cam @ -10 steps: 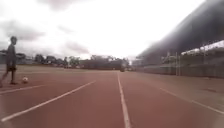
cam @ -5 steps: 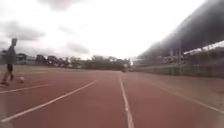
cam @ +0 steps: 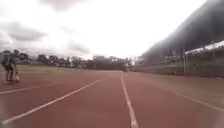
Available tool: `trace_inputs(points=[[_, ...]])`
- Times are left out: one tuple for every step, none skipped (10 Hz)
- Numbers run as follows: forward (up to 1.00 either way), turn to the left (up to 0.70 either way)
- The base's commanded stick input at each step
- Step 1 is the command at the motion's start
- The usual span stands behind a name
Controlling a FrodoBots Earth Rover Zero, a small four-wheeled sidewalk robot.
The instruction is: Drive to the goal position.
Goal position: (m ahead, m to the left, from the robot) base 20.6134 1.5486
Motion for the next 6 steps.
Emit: trace_inputs(points=[[0.85, 0.0], [0.85, 0.0], [0.85, 0.0], [0.85, 0.0], [0.85, 0.0], [0.85, 0.0]])
